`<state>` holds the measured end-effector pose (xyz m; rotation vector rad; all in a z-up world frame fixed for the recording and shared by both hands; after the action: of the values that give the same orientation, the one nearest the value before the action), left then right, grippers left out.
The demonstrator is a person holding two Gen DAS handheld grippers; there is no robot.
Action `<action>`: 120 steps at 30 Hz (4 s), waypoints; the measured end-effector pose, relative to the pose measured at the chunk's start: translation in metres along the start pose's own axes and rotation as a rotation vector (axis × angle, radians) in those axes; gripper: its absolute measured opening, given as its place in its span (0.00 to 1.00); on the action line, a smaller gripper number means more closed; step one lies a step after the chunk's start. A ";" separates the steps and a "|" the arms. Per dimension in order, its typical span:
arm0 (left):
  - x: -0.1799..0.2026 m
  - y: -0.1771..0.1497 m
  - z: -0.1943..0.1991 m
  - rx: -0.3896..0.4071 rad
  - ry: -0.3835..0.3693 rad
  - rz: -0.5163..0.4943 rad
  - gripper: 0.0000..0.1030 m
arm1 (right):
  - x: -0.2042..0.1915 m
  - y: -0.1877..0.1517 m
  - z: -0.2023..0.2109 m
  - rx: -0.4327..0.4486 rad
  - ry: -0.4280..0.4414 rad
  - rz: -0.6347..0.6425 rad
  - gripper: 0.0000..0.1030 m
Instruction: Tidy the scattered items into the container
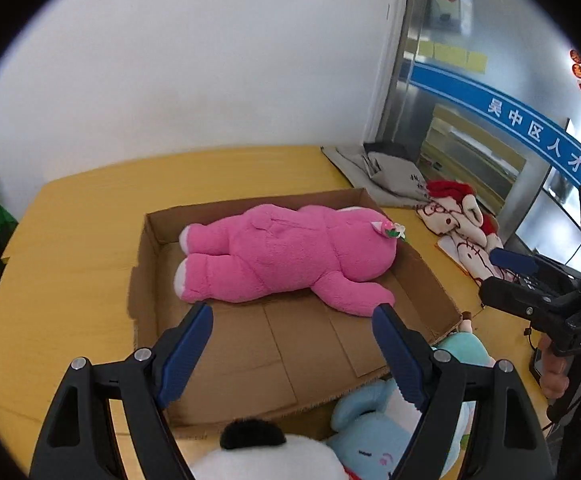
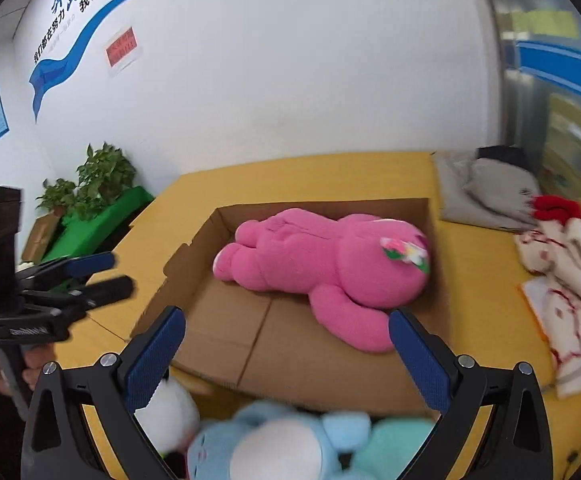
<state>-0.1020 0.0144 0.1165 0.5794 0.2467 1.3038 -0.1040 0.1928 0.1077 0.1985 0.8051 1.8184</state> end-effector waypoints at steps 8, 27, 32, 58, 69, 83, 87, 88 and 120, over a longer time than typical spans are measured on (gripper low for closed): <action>-0.032 0.040 -0.166 -0.301 -0.067 0.001 0.78 | 0.075 0.023 -0.201 -0.397 -0.044 -0.012 0.99; -0.070 0.003 -0.116 -0.223 0.073 -0.015 0.78 | 0.047 0.007 -0.128 -0.202 -0.169 0.070 1.00; -0.105 -0.070 -0.109 -0.405 0.089 0.060 0.77 | 0.043 -0.070 -0.120 -0.392 -0.161 0.151 1.00; -0.081 -0.169 0.057 0.082 -0.045 0.195 0.76 | -0.049 -0.120 0.006 -0.022 -0.086 0.137 1.00; -0.090 -0.204 0.022 0.044 -0.213 0.288 0.76 | -0.140 -0.144 -0.036 -0.127 0.077 0.329 1.00; -0.129 -0.227 -0.036 -0.015 -0.508 0.529 0.79 | -0.192 -0.165 -0.134 -0.372 0.131 0.449 1.00; -0.128 -0.236 -0.043 -0.047 -0.555 0.558 0.82 | -0.202 -0.178 -0.144 -0.394 0.136 0.437 1.00; -0.127 -0.236 -0.042 -0.047 -0.556 0.550 0.82 | -0.203 -0.179 -0.143 -0.382 0.127 0.436 1.00; -0.031 -0.095 0.099 0.222 -0.404 0.071 0.68 | -0.187 -0.075 0.002 0.047 0.153 0.367 0.89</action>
<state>0.0169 -0.0557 0.1442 1.0321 0.0353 1.2050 0.0301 0.0422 0.1080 0.2525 0.9675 2.1808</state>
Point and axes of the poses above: each gripper's, at about its wrist camera, not at the fingertips, and z roughly against the way its jaws point, x to its right, y to its top, the point moved 8 cm from there along -z, roughly the way its jaws point, and after that the axes turned 10 degrees about -x, right-handed, at the moved point
